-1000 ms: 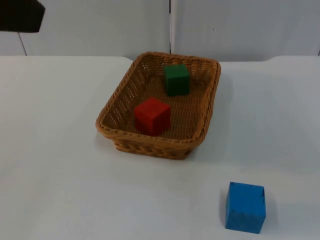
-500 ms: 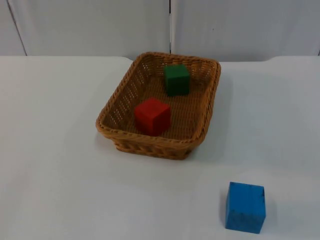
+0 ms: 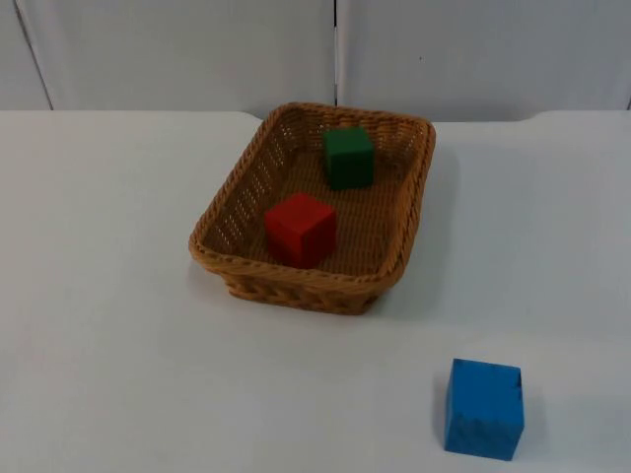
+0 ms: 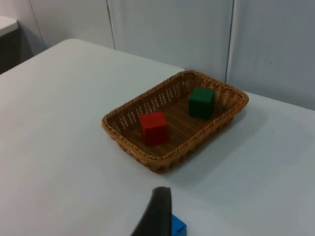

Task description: Pick up one cube with each hand and place exactly two cubes into the same basket, leaving the remaining cube outside.

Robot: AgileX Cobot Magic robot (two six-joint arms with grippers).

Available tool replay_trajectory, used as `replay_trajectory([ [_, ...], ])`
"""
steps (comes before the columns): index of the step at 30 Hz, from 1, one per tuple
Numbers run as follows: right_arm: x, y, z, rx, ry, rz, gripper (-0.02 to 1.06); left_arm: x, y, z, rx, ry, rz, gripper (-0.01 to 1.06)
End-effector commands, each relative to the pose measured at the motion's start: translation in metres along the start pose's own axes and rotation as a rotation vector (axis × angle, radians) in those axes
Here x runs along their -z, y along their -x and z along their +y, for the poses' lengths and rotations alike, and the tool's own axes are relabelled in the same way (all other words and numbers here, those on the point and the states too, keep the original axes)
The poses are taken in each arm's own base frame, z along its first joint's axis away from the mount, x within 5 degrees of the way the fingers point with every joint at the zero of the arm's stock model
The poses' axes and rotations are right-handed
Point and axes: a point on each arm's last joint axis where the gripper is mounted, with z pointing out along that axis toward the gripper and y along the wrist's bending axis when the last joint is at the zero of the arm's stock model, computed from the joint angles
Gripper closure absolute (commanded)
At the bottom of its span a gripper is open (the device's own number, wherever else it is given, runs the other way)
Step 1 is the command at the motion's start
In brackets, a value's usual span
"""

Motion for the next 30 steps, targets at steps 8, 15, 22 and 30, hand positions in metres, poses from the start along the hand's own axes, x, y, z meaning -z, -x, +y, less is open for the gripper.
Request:
replay_trajectory([
  [8, 0.030, -0.019, 0.005, 0.024, 0.012, -0.051, 0.26, 0.030, -0.019, -0.005, -0.006, -0.004, -0.031, 0.31],
  [15, 0.039, -0.030, 0.007, 0.032, 0.018, -0.026, 0.26, 0.032, -0.055, -0.010, -0.001, -0.018, -0.040, 0.31],
  [22, 0.032, -0.041, 0.007, 0.035, 0.022, 0.051, 0.26, 0.021, -0.085, -0.013, 0.014, -0.034, 0.010, 0.31],
  [30, 0.018, -0.055, 0.001, 0.045, -0.017, 0.122, 0.26, 0.014, -0.092, -0.013, 0.022, -0.037, 0.043, 0.31],
])
